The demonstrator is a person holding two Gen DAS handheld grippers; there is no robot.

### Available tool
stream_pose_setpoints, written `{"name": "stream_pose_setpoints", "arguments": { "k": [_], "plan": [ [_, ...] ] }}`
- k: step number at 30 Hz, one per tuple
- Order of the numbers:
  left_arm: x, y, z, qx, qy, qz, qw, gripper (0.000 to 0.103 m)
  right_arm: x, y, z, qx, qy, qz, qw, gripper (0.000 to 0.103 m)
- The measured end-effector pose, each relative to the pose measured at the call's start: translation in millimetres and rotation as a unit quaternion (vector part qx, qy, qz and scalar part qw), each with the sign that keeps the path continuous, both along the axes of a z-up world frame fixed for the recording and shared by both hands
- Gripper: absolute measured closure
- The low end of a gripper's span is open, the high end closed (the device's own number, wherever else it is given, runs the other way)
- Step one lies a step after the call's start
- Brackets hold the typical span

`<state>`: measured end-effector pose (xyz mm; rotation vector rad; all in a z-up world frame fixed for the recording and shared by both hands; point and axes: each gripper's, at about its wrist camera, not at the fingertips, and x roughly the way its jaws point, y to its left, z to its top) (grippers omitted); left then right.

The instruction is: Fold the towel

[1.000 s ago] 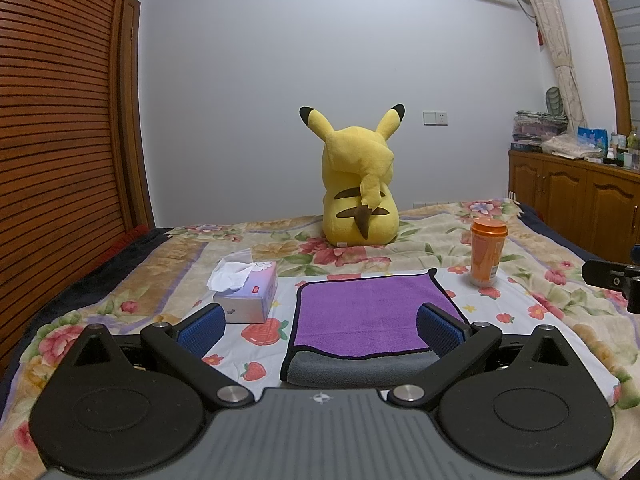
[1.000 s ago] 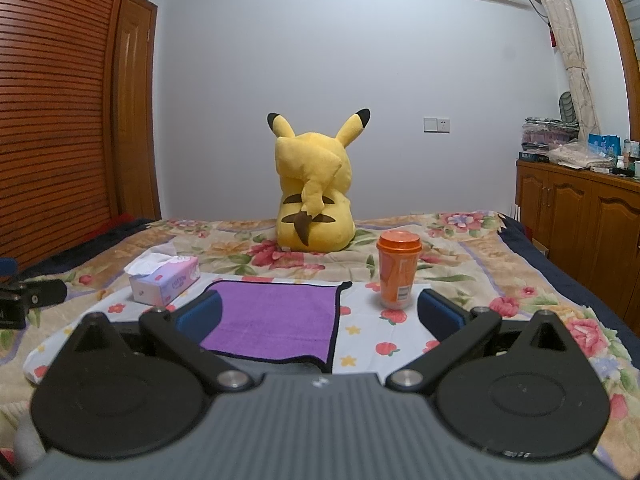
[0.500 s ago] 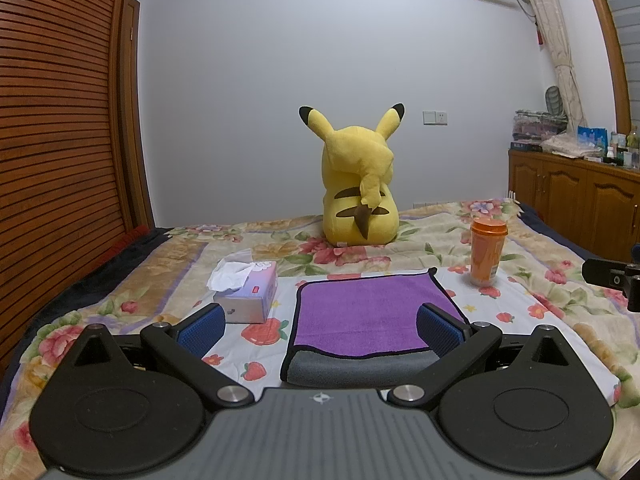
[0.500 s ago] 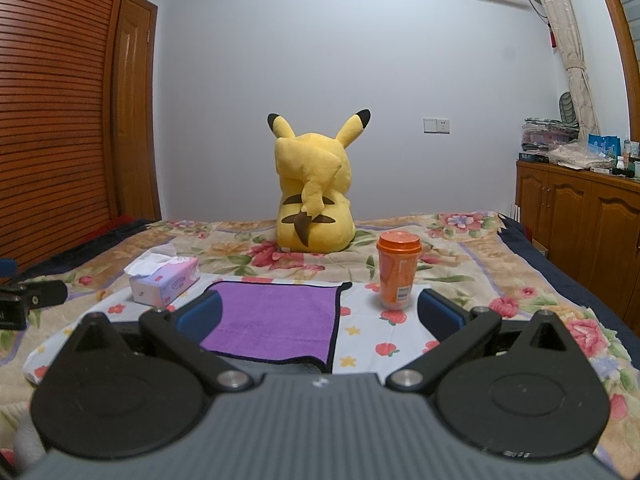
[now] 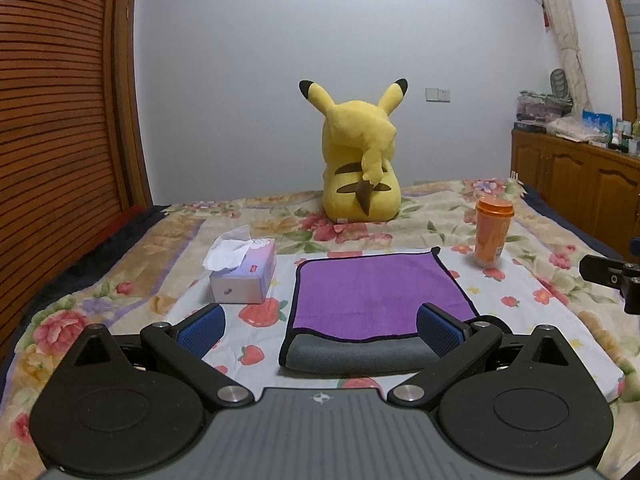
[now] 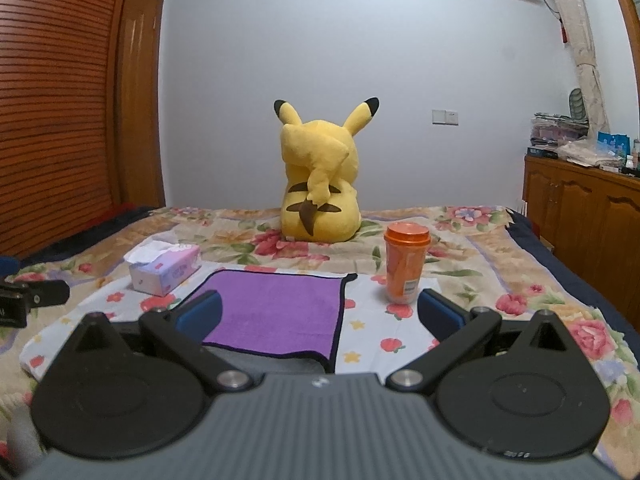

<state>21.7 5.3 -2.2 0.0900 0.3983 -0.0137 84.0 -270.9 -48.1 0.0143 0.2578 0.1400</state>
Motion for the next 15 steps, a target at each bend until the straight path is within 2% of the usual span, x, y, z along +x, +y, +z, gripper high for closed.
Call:
{"name": "stream_pose_setpoints", "arguments": {
  "k": [15],
  "plan": [
    [39,10,3,0.009,0.017,0.000,0.9998,0.000,32,-3,-4,-0.007,0.010,0.003,1.000,0.000]
  ]
}}
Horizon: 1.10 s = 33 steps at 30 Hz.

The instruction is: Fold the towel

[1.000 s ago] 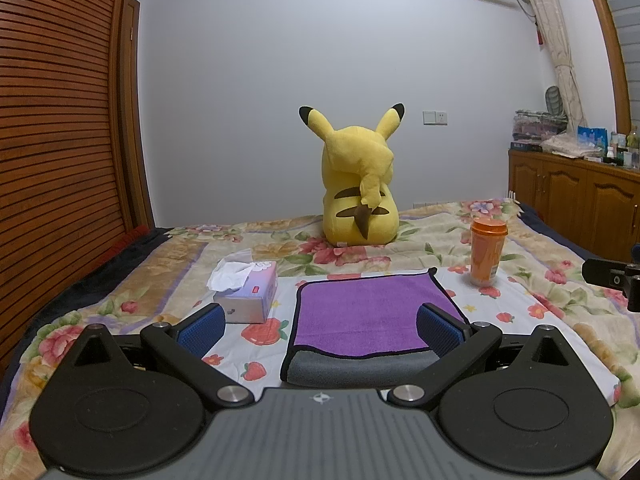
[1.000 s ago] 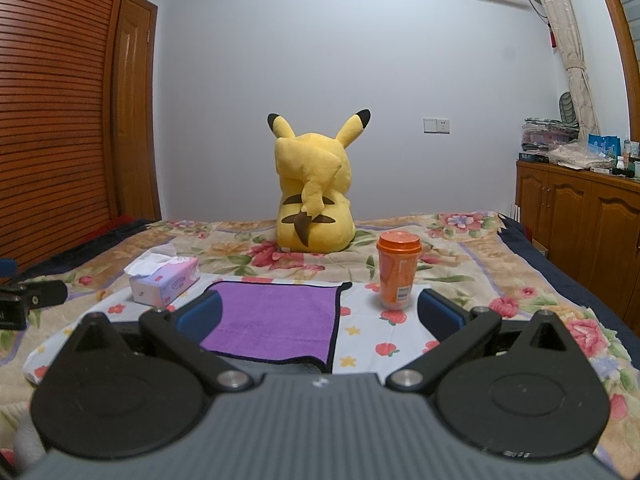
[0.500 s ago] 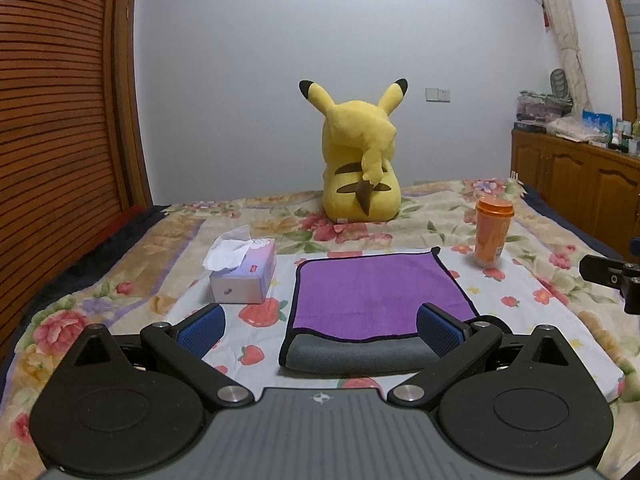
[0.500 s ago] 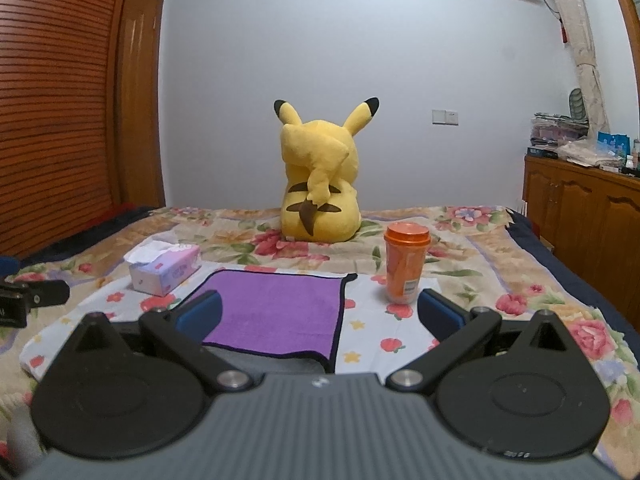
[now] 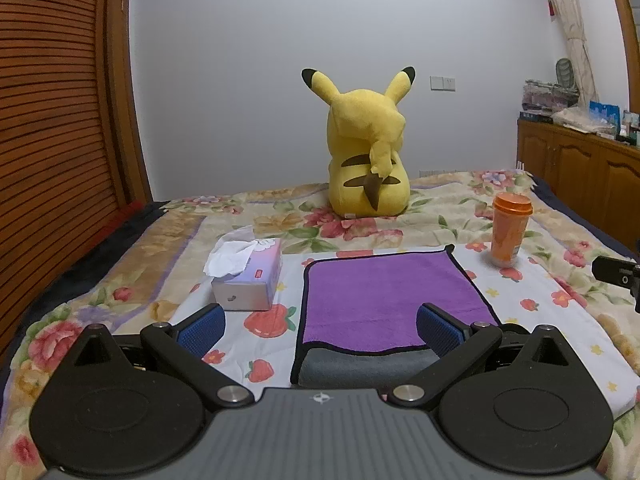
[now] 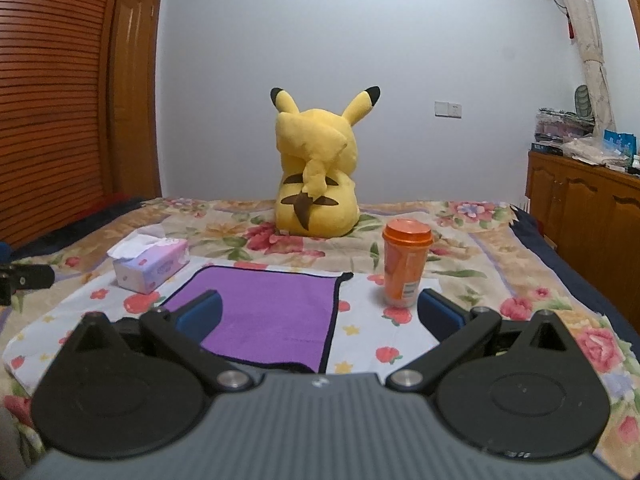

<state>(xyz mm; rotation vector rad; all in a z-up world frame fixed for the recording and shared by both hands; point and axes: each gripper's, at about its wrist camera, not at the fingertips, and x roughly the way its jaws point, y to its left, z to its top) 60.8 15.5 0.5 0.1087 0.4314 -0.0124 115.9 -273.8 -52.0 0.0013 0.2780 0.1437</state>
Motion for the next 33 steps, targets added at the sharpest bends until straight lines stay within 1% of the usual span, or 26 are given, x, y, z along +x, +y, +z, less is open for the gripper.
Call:
{"name": "stream_pose_setpoints", "arguments": {
  "k": [8,14,25,29,33],
  "plan": [
    [22,4,-4,0.007,0.009,-0.011,0.9999,0.000,20,0,-1,-0.005,0.002,0.004,1.000,0.000],
    [40,10,-12,0.013,0.019,-0.015,0.9996,0.000,35,-1,-4,-0.008,0.013,0.005,1.000,0.000],
    [74,19,-28,0.028,0.050,-0.027,0.9980,0.000,57,-1,-9,-0.003,0.035,0.022,0.999,0.000],
    [86,24,-36,0.027,0.066,-0.031,0.9969,0.000,64,0,-13,-0.006,0.047,0.028,0.998,0.000],
    [98,28,-42,0.024,0.082,-0.039,0.9956,0.003,71,2,-18,-0.008,0.060,0.036,0.997,0.000]
  ]
}}
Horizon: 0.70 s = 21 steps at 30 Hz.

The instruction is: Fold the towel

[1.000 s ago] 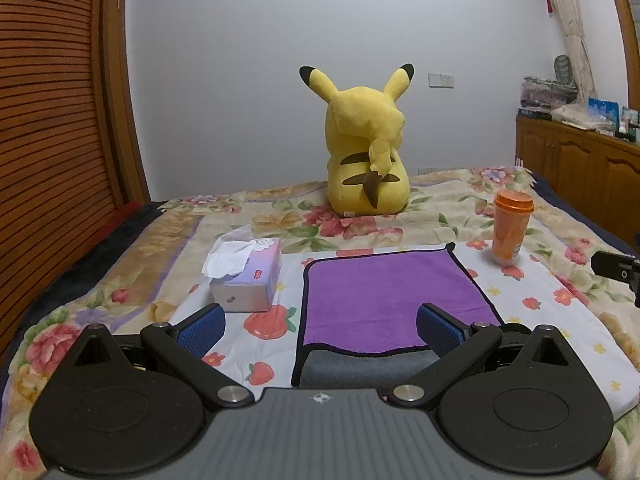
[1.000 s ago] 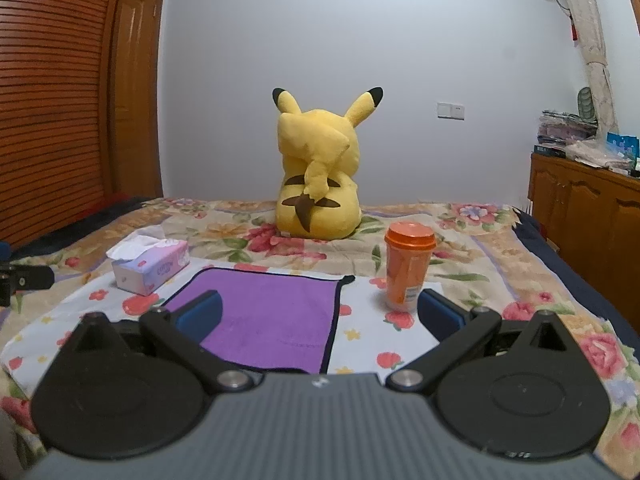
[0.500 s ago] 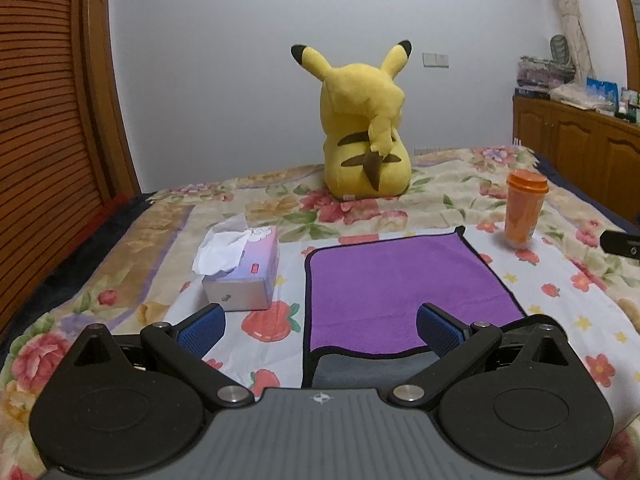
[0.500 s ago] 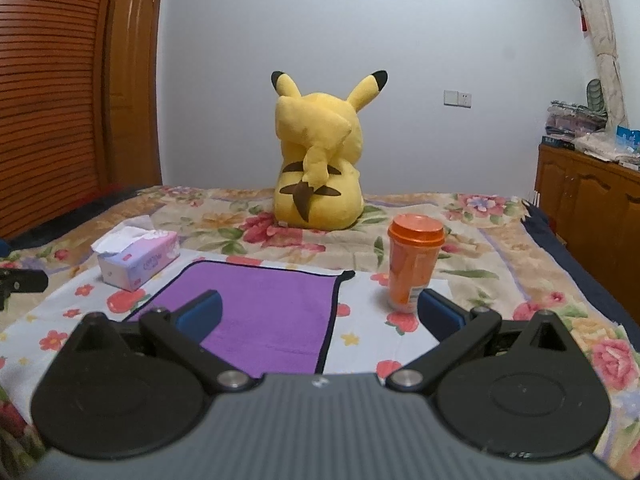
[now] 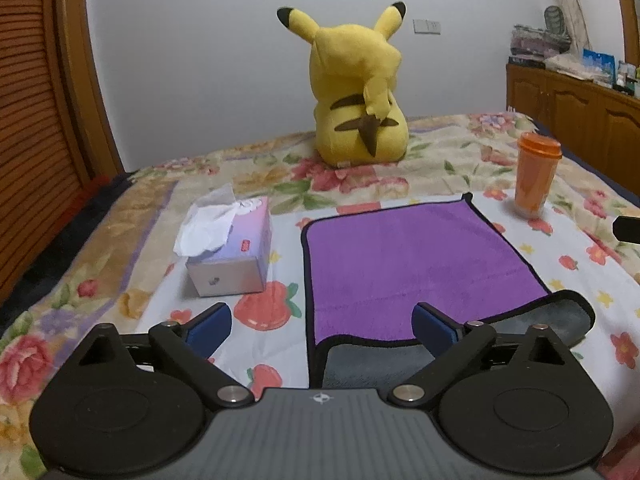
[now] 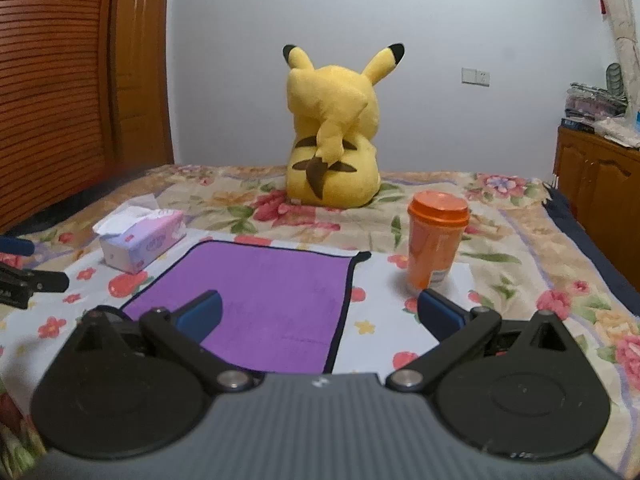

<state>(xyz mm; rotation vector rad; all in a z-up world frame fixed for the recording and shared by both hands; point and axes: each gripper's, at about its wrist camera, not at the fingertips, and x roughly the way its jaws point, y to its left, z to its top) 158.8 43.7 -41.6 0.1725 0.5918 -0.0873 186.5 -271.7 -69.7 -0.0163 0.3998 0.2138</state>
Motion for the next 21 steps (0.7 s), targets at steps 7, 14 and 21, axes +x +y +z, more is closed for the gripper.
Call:
{"name": "stream_pose_setpoints", "arguments": {
  "k": [7,14,21],
  "plan": [
    [17,6,-14,-0.005,0.029,-0.013,0.9995,0.013,13,4,-11,-0.006,0.029,0.014,0.999,0.000],
    [33,7,-26,-0.011,0.057,-0.029,0.9979,0.024,25,5,-26,-0.009,0.066,0.021,0.998,0.013],
    [48,7,-44,-0.002,0.087,-0.041,0.9954,0.033,36,6,-42,-0.011,0.106,0.029,0.994,0.016]
  ]
}}
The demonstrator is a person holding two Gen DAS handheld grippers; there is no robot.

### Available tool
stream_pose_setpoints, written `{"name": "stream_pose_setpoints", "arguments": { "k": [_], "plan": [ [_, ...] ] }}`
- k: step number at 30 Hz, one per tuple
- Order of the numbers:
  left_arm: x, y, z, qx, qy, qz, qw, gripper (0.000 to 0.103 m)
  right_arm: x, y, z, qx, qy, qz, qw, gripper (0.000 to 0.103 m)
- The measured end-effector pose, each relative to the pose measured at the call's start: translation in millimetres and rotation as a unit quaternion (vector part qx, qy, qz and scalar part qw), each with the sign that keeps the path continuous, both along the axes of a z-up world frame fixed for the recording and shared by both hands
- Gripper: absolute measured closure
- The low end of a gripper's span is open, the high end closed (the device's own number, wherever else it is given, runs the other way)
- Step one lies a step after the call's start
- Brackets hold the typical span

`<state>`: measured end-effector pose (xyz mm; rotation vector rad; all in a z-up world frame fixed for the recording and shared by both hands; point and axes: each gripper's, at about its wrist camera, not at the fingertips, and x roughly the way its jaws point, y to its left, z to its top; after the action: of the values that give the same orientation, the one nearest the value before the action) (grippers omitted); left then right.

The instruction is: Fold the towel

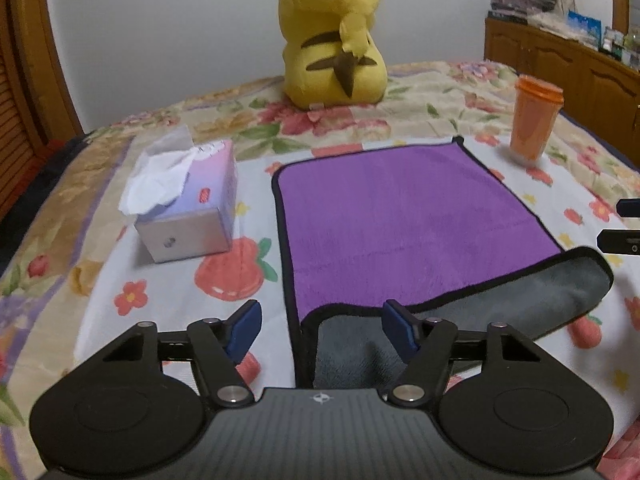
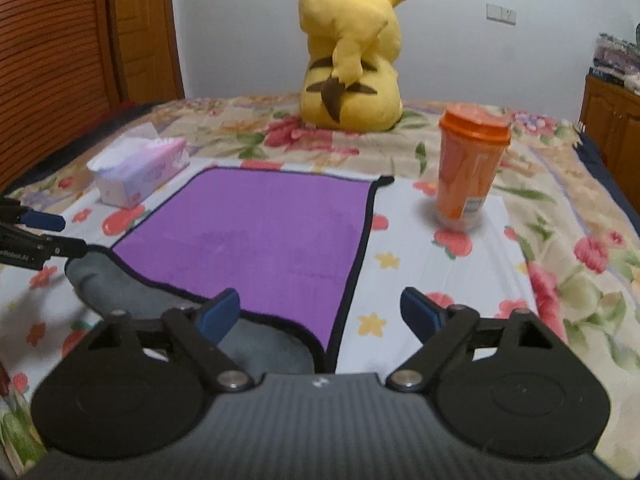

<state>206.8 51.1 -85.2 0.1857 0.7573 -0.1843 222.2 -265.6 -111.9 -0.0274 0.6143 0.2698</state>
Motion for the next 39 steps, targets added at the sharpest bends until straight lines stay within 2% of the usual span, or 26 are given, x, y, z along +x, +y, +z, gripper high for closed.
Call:
{"name": "stream_pose_setpoints", "arguments": {
  "k": [8,15,18,21,23,26,33,35,37,38,39],
  "plan": [
    [8,7,-13,-0.016,0.036,0.004,0.9992,0.041,10,1,-14,0.006,0.041,0.012,0.999,0.016],
    [6,8,-19,-0.025,0.056,0.008,0.9981,0.056,16,-2,-25,0.020,0.080,0.016,0.997,0.018],
    [5,7,-20,-0.027,0.059,0.005,0.9979,0.062,17,-3,-27,0.029,0.091,0.019,0.995,0.022],
    [4,6,-20,-0.027,0.057,0.003,0.9980,0.066,16,-2,-26,0.035,0.096,0.026,0.994,0.029],
    [4,7,-20,-0.027,0.055,0.006,0.9981,0.071,16,-1,-26,0.039,0.100,0.032,0.994,0.040],
    [4,9,-20,-0.030,0.053,0.011,0.9981,0.084,18,-1,-28,0.043,0.108,0.036,0.993,0.051],
    [4,9,-19,-0.037,0.050,0.010,0.9980,0.089,20,-3,-28,0.042,0.113,0.037,0.992,0.073],
    [3,9,-18,-0.038,0.047,0.008,0.9981,0.090,20,-3,-29,0.041,0.113,0.037,0.992,0.082],
    [2,9,-15,-0.041,0.041,0.008,0.9983,0.091,19,-3,-28,0.039,0.110,0.038,0.992,0.084],
    [1,9,-13,-0.043,0.038,0.007,0.9983,0.091,19,-3,-27,0.040,0.109,0.040,0.992,0.092],
    [1,9,-11,-0.046,0.036,0.006,0.9983,0.091,19,-3,-26,0.041,0.107,0.042,0.993,0.095]
  ]
}}
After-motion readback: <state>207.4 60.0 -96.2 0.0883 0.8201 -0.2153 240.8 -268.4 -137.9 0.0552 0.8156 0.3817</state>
